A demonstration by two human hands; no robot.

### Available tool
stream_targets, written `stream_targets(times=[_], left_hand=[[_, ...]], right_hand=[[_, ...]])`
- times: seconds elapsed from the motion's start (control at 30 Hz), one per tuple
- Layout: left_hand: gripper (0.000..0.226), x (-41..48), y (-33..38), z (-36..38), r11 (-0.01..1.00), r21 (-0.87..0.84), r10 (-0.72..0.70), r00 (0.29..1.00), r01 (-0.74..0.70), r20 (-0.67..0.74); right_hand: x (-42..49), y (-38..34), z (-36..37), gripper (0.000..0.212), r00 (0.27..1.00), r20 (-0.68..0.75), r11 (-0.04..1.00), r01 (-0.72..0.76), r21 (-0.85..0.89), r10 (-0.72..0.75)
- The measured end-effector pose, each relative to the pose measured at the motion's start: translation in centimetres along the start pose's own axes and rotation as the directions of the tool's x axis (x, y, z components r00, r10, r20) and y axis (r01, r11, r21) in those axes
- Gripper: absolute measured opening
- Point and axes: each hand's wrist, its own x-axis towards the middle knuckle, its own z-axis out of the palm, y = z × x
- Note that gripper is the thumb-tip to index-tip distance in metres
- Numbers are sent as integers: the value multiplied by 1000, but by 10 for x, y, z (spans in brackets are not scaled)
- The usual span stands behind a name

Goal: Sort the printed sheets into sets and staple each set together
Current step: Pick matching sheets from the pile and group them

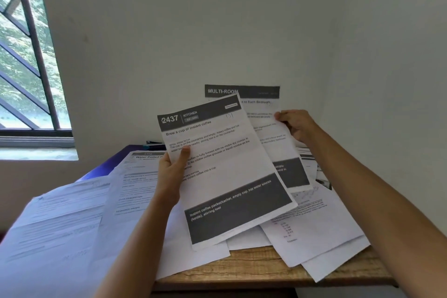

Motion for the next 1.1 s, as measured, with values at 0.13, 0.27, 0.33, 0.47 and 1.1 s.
stream_targets(times=[0.13,0.27,0.33,0.47,1.1], left_hand=[[18,1,-6,1,998,40,41,999,-41,5],[36,3,-10,1,992,128,18,1000,-20,10],[43,5,-12,1,990,141,-23,1000,23,-4],[36,5,-16,0,980,196,-24,999,33,-47],[9,-3,-9,5,930,150,-353,928,335,116]], right_hand=[[-14,23,14,9,991,75,994,-108,5,107],[-21,44,25,11,980,129,986,-145,-76,154],[-25,51,28,15,974,160,981,-142,-129,162],[-40,57,36,26,961,217,982,-149,-115,171],[-56,104,33,14,973,157,973,-143,-180,171]])
